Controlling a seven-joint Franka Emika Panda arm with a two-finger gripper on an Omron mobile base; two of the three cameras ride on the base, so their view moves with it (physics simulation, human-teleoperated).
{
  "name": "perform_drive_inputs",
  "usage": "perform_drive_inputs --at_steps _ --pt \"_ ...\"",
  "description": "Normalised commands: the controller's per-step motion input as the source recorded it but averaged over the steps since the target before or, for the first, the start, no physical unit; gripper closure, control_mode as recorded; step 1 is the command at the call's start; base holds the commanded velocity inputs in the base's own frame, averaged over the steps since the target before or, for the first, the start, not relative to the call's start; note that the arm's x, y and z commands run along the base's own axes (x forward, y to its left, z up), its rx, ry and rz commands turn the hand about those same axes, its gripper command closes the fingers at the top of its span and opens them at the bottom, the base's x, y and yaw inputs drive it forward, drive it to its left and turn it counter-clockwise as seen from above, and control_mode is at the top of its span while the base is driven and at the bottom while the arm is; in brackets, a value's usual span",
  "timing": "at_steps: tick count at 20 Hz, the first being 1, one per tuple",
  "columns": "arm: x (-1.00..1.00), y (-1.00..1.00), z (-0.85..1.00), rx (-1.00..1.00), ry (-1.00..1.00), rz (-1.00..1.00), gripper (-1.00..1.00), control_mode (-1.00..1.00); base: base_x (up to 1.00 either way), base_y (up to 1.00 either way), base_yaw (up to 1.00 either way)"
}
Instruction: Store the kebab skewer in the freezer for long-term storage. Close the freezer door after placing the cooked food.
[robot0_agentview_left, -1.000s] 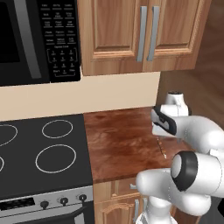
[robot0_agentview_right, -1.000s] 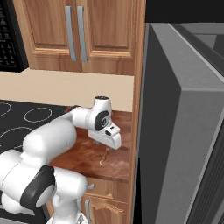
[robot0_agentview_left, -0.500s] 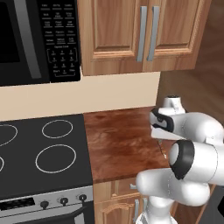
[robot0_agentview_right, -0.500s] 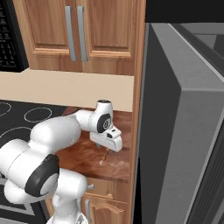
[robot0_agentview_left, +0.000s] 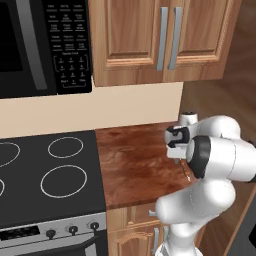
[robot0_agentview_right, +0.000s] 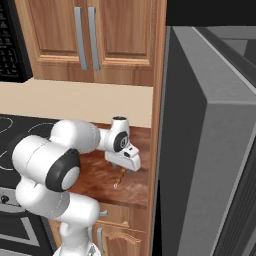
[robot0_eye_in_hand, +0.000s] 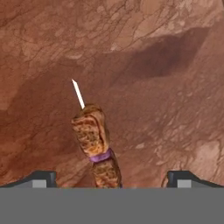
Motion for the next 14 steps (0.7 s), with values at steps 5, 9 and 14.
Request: perform_drive_inputs --at_steps 5,9,14 --pt "0.07 0.00 -0.27 0.00 -0.02 0.04 -1.00 -1.00 0.00 0.00 0.00" --pt "-0.01 0.00 -0.30 0.00 0.00 0.01 -1.00 -1.00 0.00 0.00 0.00" --pt "-0.03 0.03 -0.28 0.00 0.00 0.00 -1.00 -1.00 0.00 0.00 0.00"
